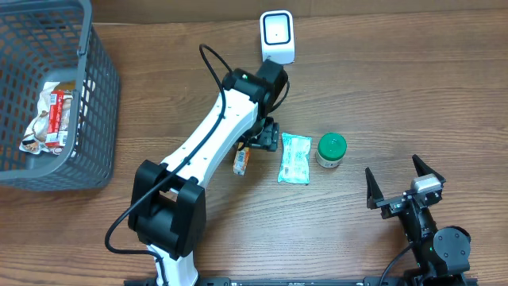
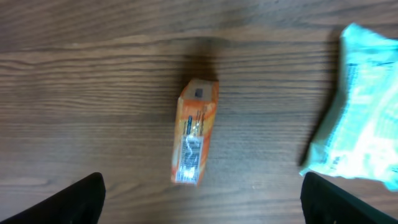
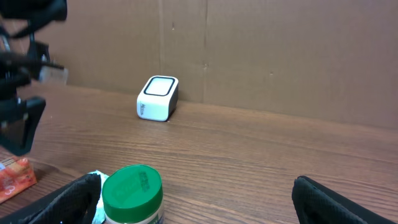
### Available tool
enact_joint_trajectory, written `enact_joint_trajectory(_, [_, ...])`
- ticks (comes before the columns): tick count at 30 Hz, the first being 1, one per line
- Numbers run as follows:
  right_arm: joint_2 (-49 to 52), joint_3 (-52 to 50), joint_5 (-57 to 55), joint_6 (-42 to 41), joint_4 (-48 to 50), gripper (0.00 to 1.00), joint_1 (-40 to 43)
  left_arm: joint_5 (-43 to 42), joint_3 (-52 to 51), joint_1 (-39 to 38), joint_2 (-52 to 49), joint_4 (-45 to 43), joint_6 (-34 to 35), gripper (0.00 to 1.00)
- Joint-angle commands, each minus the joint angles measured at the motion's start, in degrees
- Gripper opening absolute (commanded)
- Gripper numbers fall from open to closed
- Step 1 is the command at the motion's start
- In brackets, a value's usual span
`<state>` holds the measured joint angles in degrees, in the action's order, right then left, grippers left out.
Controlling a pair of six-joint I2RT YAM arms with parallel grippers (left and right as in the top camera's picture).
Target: Scan the item barcode
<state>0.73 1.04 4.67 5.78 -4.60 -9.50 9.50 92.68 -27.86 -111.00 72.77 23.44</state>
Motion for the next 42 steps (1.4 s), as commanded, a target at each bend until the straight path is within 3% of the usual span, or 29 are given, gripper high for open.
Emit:
enact_joint_trajectory(1, [-0.5, -0.59, 0.15, 0.07, 0.17, 1.0, 0.04, -0.28, -5.14, 0.09, 0.11, -3.21, -0.72, 0.89])
enact_joint_trajectory(7, [-0.5, -0.59, 0.15, 0.07, 0.17, 1.0, 0.04, -0.33, -12.79, 0.11, 0.07, -11.45, -0.5, 0.81])
enact_joint_trajectory(12, [-0.5, -0.59, 0.15, 0.07, 0.17, 1.0, 0.04, -0.31, -17.81, 0.11, 0.0, -17.33, -0.11, 0.62])
enact_joint_trajectory(16, [-0.5, -0.59, 0.15, 0.07, 0.17, 1.0, 0.04, -0.13, -19.58, 0.11, 0.0, -19.96, 1.03, 0.6])
enact_joint_trajectory(19, [-0.5, -0.59, 0.13, 0.07, 0.17, 1.0, 0.04, -0.11, -20.48, 0.11, 0.0, -20.61, 1.53, 0.49])
enact_joint_trajectory(23, [-0.5, -0.59, 0.13, 0.09, 0.17, 1.0, 0.04, -0.15, -23.12, 0.07, 0.0, -23.74, 2.56, 0.47])
enact_joint_trajectory(28, [-0.5, -0.59, 0.15, 0.07, 0.17, 1.0, 0.04, -3.28, -23.63, 0.07, 0.02, -25.42, 3.37, 0.24])
enact_joint_trajectory(42, [-0.5, -0.59, 0.13, 0.07, 0.17, 1.0, 0.04, -10.62, -23.28, -0.02, 0.02, -27.12, 4.09, 0.27])
